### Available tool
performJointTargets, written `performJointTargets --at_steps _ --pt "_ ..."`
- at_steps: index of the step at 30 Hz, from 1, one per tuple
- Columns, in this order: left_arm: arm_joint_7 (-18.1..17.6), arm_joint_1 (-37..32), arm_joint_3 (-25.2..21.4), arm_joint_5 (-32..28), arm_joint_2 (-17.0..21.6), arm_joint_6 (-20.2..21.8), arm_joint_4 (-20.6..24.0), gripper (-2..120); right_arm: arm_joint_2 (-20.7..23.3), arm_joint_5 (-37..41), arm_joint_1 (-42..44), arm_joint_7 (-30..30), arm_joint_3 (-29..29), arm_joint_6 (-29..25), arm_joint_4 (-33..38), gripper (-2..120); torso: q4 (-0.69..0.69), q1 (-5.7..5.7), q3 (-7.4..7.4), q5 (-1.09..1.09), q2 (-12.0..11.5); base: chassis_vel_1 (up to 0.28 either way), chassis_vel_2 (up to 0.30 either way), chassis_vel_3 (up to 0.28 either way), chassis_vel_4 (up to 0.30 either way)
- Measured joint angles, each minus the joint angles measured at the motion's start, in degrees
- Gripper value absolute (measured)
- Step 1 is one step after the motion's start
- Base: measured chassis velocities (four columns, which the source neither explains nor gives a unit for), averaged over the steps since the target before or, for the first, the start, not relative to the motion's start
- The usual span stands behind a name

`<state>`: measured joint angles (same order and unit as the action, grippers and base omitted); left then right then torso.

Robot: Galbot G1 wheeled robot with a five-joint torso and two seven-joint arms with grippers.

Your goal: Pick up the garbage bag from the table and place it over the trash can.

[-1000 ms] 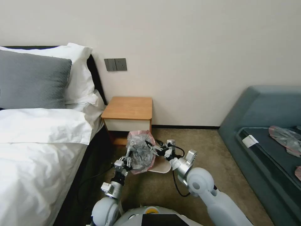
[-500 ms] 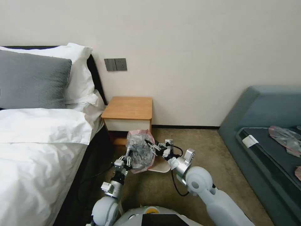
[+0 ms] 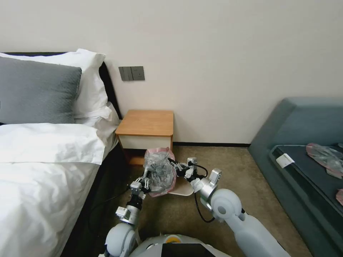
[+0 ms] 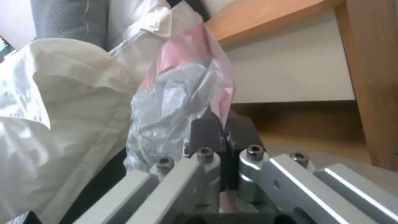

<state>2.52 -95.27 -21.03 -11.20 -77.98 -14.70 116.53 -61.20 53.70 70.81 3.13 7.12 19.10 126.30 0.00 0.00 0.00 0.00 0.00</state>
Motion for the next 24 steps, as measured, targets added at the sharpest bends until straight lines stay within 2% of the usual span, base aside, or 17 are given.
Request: performJointTargets --at_steps 8,24 --pt "-0.8 -0.5 0.2 -1.1 -0.2 1.0 0.3 5 0.1 0.3 -0.2 0.9 1.6 -0.2 2.0 0 0.00 0.00 0.00 0.00 0.0 0.000 0.000 0.000 0.000" --pt "-2.0 -0.3 0.1 -5.9 -0.6 2.5 0.8 5 3.1 2.0 0.9 5.2 8.4 0.9 2.7 0 0.00 0.00 0.00 0.00 0.0 0.000 0.000 0.000 0.000"
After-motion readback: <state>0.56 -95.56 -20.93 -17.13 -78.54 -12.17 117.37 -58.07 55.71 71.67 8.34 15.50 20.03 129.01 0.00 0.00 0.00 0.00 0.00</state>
